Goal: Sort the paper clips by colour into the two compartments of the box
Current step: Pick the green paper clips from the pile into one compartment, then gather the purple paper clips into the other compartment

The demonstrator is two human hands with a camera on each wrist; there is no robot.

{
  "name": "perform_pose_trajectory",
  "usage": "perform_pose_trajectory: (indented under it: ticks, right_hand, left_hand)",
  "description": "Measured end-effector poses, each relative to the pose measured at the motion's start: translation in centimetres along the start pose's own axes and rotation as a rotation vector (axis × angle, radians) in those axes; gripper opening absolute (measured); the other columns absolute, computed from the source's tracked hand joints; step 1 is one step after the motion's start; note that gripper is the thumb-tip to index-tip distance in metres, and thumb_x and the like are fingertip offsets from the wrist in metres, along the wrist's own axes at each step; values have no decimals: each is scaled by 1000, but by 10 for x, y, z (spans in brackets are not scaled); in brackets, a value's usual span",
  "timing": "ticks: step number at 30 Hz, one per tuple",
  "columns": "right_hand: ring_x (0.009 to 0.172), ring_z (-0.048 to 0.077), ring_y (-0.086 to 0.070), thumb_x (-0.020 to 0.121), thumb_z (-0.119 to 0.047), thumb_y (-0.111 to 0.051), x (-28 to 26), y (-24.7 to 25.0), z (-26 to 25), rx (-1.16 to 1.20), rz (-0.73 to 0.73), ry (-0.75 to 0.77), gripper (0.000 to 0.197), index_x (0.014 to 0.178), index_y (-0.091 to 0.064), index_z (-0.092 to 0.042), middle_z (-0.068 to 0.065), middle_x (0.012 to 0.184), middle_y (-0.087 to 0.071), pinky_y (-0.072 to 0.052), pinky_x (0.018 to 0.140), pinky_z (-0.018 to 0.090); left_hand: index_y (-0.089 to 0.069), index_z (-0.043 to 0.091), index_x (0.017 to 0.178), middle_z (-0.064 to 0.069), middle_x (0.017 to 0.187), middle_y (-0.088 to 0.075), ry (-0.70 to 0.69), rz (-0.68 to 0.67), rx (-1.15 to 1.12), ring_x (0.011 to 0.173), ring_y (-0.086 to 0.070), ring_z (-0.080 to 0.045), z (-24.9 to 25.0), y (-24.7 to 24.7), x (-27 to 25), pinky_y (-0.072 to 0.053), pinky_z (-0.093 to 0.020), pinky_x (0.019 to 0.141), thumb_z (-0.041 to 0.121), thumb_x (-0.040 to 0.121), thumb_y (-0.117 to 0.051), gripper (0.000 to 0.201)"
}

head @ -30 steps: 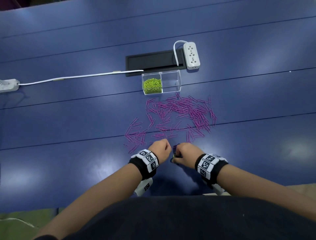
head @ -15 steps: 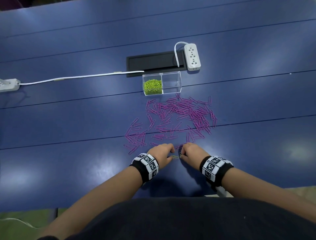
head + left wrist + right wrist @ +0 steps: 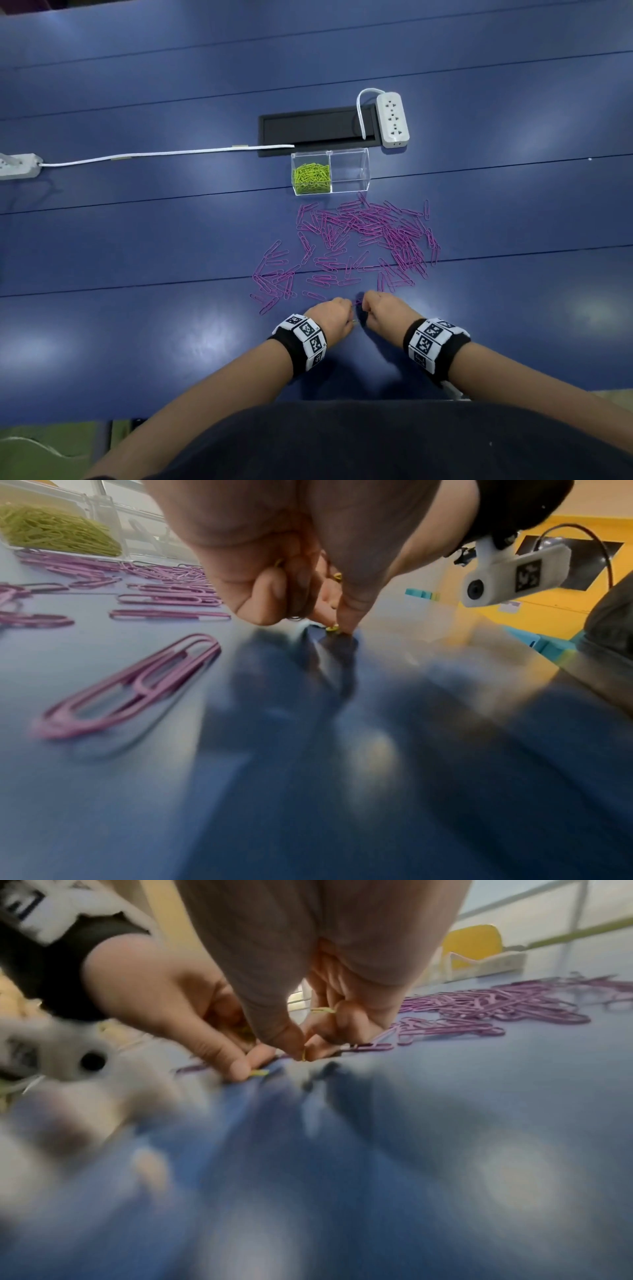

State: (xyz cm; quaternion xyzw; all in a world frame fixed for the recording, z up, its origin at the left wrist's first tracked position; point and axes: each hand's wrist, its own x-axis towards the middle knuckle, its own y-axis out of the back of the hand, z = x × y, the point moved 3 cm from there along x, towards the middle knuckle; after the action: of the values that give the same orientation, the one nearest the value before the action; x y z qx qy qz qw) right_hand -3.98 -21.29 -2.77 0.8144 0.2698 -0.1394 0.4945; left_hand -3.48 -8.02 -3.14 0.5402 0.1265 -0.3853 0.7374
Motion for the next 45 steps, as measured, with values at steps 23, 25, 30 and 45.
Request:
perform_pose_trajectory:
  ticks: [23, 25, 30, 45]
  right_hand:
    - [69, 17, -54, 93, -11, -42, 165, 188, -68, 331, 210, -38, 24, 93, -66, -11, -3, 69, -57, -48, 67, 31]
    - [76, 19, -56, 91, -10, -44, 182, 188, -74, 327, 243, -35, 22, 90, -65, -13, -2, 72, -58, -50, 70, 32]
    - [87, 23, -61, 90, -7, -42, 216, 181, -86, 202, 287, -5, 26, 96, -66, -15, 4, 98, -65, -47, 73, 26]
    - [94, 19, -64, 88, -4, -47, 140, 184, 10, 292, 407, -110, 25, 91, -70, -14, 2, 97, -70, -47, 86, 24]
  left_hand:
    - [-48, -3, 116, -22, 116, -54, -129, -118, 100, 91, -56, -33, -2, 7, 6, -45, -41, 79, 15, 95, -42, 29]
    - [-51, -1, 109, -19, 107, -55, -113, -45, -41, 82, -44, -21, -5, 24, 5, -39, -33, 74, 14, 95, -42, 22]
    - [-42, 16, 83, 4, 67, -46, -13, 162, -410, 67, -45, -18, -37, 82, 10, -30, -26, 60, 14, 91, -50, 11]
    - [-53, 9, 101, -16, 100, -63, 38, 447, -94, 92, -58, -33, -61, 250, 127, -45, -36, 76, 7, 89, -46, 14]
